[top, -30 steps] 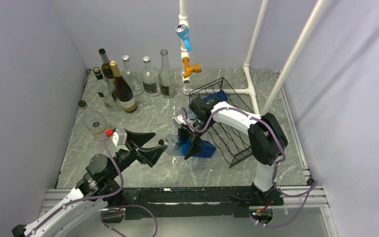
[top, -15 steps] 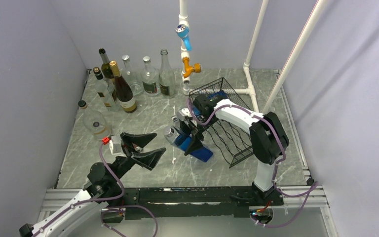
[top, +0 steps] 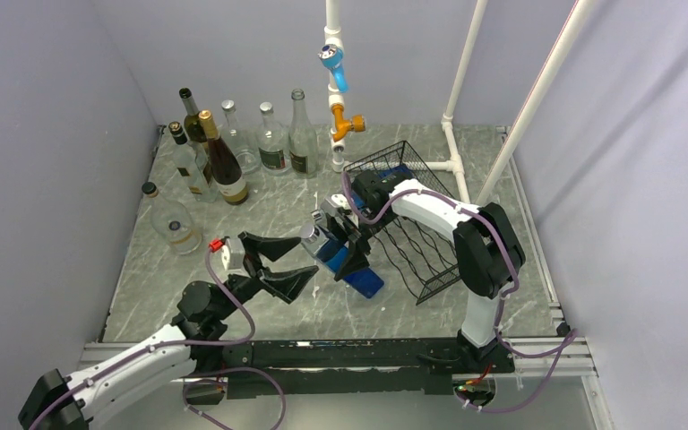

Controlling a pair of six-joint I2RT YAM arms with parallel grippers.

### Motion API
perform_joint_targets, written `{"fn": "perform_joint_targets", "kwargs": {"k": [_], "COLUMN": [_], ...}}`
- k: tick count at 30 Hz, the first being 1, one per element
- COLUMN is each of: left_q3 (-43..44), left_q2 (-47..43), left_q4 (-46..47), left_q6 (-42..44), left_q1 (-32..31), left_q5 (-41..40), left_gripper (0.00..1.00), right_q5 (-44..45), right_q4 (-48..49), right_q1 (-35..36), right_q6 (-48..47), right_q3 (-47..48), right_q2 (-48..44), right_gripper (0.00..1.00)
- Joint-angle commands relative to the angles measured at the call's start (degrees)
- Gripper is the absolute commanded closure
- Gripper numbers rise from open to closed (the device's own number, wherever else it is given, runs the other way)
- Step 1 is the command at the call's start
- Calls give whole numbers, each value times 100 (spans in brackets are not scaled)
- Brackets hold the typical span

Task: Take the wine bottle off the wine rack
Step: Pick up the wine bottle from the wine rack.

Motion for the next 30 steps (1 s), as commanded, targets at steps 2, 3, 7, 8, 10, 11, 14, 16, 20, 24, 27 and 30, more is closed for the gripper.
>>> {"fn": "perform_joint_targets", "kwargs": {"k": [2,3,7,8,10,11,14,16,20,24,27,30], "left_q3": [12,20,42,58,101,122,174,196,273,398,487,566], "left_q2": [584,695,1128,1212,1363,1434,1695,1904,2336,2715,2954,3198], "left_q4": [1273,1373,1761,1813,1897,1954,2174,2372,2777,3014,3162,3272], "left_q6": [153,155,216,246,336,388,518,564,579,602,648,643], "left_q1": [0,-6,-51,-65,-97,-116,-169,-203,-266,-347,-406,-432], "left_q5": [263,283,246,216,142,131,67,54,60,26,-52,-63], "left_gripper": [0,0,0,0,0,0,1,1,1,1,0,0], "right_q5": [-804,-807,-817,-817,-817,-817,-826,-827,-835,-835,-836,-839], "right_q4": [-154,-172,-178,-179,-185,-194,-230,-265,-348,-372,-439,-483], "right_q1": [-39,-39,-39,-40,-45,-47,-43,-52,-48,-48,-48,-48], "right_q6": [-101,-119,-138,-141,-152,-170,-210,-244,-329,-367,-423,-474], "right_q3": [253,254,245,245,236,236,236,244,262,255,270,280], "right_q2": [-238,-234,-241,-240,-237,-233,-222,-210,-176,-174,-159,-149], "right_gripper": [100,100,100,100,100,100,100,100,100,100,100,100]}}
